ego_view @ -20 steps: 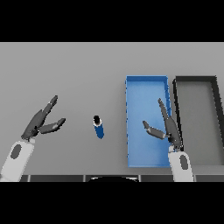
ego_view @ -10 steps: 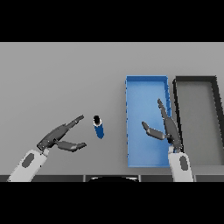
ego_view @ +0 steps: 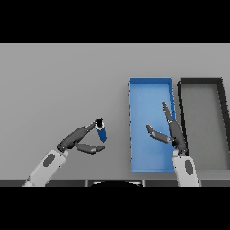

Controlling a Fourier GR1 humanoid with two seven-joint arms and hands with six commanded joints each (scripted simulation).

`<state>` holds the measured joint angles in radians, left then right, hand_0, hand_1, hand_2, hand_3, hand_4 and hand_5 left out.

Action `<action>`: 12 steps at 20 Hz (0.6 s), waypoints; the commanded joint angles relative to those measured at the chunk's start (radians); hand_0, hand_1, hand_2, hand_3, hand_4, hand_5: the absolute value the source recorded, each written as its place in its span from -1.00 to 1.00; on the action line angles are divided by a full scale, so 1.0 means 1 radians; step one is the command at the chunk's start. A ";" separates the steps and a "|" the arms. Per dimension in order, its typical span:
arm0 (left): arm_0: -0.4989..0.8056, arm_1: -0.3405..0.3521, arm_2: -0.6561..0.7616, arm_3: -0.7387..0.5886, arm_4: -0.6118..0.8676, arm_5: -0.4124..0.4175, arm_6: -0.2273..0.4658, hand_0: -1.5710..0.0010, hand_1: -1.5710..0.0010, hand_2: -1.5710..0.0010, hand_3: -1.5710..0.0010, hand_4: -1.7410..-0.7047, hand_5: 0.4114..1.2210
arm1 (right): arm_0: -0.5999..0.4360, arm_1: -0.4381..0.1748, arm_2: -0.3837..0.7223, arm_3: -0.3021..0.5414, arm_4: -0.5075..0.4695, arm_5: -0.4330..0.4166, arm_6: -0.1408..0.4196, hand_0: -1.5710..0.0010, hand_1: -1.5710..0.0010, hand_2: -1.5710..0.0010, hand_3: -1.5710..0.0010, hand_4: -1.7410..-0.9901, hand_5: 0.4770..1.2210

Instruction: Pick up the blue pipe and place it into the blue bin.

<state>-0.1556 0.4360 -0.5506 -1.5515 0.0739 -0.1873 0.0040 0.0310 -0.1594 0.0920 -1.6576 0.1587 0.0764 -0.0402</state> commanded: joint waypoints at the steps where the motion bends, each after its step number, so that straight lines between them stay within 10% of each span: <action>1: -0.009 -0.022 -0.003 0.019 0.000 0.002 -0.008 1.00 1.00 1.00 1.00 0.19 -0.81 | -0.003 0.002 0.001 0.003 0.000 0.001 -0.007 1.00 1.00 1.00 1.00 0.43 -0.79; 12: -0.071 -0.187 0.013 0.217 0.017 0.018 -0.112 1.00 0.94 0.79 0.86 0.09 -0.53 | 0.005 -0.009 -0.005 0.001 0.008 -0.003 -0.009 1.00 1.00 1.00 1.00 0.48 -0.79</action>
<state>-0.2263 0.2491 -0.5378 -1.3345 0.0904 -0.1690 -0.1065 0.0362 -0.1686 0.0874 -1.6567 0.1667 0.0730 -0.0491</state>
